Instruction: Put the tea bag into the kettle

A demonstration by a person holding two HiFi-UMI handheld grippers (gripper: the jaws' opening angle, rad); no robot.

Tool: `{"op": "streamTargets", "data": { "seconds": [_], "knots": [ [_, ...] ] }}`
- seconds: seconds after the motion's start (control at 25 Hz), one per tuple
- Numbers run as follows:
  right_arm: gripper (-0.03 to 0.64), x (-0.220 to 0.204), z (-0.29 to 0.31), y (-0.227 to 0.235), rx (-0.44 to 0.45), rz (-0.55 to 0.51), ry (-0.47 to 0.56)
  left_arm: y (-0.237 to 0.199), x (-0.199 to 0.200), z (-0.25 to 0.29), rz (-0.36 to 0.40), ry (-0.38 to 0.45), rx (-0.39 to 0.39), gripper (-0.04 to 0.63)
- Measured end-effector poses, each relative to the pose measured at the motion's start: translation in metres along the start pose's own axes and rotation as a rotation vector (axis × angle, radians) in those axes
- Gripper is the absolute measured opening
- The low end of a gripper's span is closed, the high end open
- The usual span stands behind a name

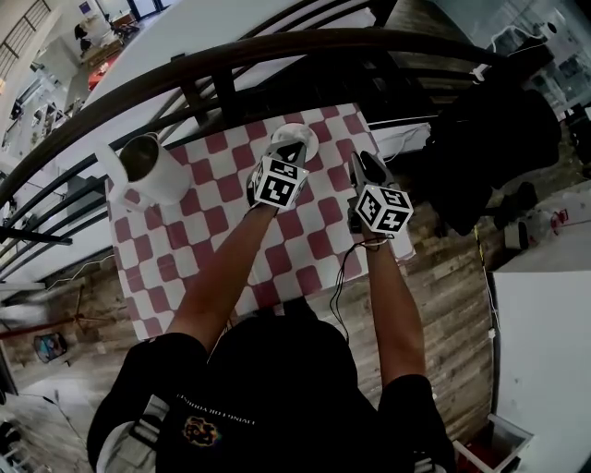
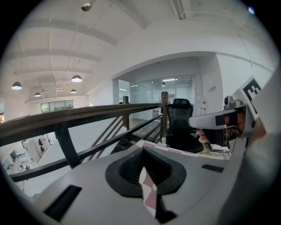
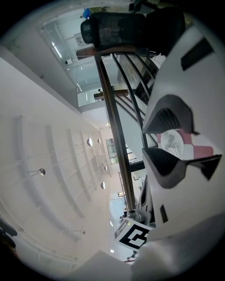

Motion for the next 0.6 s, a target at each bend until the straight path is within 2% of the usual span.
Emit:
{"op": "streamTargets", "data": {
  "seconds": [0.6],
  "knots": [
    [0.112,-0.019,0.049,-0.010,0.053,0.002,-0.075,-0.039,-0.031,0.006,-0.044,-0.058,0.053,-0.002]
  ]
}}
Point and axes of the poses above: the fingertips, and each gripper's own axes: z forward along the fingers, y to its right, x out of its top, the point moved 5 cm from there along -z, backward along the fingers, and after that the axes turned 14 degrees about z, right-handed, at the moved point
